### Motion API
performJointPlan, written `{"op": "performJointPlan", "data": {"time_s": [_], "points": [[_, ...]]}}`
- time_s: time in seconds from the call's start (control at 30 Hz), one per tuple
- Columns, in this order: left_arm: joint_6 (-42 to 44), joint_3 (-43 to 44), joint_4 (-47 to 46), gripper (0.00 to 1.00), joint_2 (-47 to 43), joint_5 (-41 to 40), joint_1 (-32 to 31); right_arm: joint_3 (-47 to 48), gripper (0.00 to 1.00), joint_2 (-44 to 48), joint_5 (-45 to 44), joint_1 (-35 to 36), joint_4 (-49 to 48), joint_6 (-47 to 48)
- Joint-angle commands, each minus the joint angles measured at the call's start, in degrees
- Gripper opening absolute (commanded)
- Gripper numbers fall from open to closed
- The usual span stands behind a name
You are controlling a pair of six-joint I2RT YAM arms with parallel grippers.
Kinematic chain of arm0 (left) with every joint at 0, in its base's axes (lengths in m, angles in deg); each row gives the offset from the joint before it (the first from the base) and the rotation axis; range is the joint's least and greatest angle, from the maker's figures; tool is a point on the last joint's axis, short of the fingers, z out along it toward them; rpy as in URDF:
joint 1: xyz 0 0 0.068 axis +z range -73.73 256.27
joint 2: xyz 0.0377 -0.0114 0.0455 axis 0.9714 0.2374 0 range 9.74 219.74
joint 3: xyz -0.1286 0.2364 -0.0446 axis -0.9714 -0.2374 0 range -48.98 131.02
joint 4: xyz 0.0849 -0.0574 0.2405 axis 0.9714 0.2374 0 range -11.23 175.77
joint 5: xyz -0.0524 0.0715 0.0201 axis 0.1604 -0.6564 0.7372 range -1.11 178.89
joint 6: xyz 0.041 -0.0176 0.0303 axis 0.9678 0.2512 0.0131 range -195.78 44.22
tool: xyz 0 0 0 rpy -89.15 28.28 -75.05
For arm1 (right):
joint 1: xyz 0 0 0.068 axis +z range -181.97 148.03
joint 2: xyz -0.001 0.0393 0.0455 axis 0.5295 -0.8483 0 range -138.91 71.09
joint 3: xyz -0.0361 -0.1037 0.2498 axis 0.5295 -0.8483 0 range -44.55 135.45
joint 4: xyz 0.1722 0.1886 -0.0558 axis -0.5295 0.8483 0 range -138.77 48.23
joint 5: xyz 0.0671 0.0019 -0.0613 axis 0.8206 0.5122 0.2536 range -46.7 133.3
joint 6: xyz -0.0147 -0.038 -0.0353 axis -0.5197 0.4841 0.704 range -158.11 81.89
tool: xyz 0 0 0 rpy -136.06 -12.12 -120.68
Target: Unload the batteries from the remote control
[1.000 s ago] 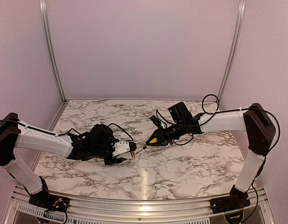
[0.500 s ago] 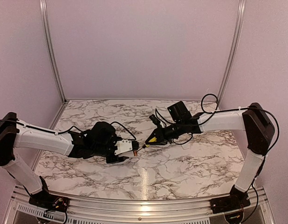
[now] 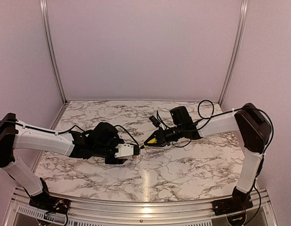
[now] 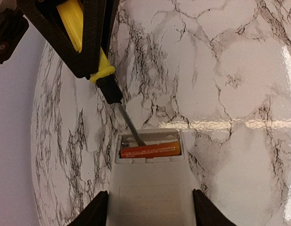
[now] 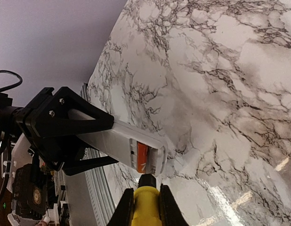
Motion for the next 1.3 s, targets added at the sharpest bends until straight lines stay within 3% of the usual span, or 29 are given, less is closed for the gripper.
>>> {"op": "performJointPlan", "data": {"time_s": [0.0,0.3,0.47,0.63,0.87,1.07,1.27], "points": [[4.28,2.52,0.18,0.00,-0.41,-4.16,-0.59,0.95,0.00,-1.05,8.75,0.76,-8.16,-1.84],[12.29,2.65,-0.81,0.00,1.89,-15.92,-1.38,-1.18,0.00,-0.52,9.48,0.76,-15.87,-8.28],[11.88,3.08,0.43,0.00,2.80,-15.72,-1.31,4.10,0.00,-0.45,1.67,0.69,2.26,1.65],[9.40,3.14,1.43,0.00,2.53,-15.27,-1.22,6.49,0.00,1.67,-1.65,0.58,10.38,6.67],[-2.23,2.79,-0.25,0.00,0.56,-15.45,-0.86,8.99,0.00,6.13,-13.70,0.50,21.25,11.48],[-15.09,-0.12,-5.05,0.00,-2.00,-14.53,-0.86,5.94,0.00,8.76,-23.64,0.12,23.57,11.85],[-25.09,-4.52,-9.30,0.00,-3.86,-14.55,-0.92,1.71,0.00,7.05,-15.95,-3.25,19.49,9.56]]}}
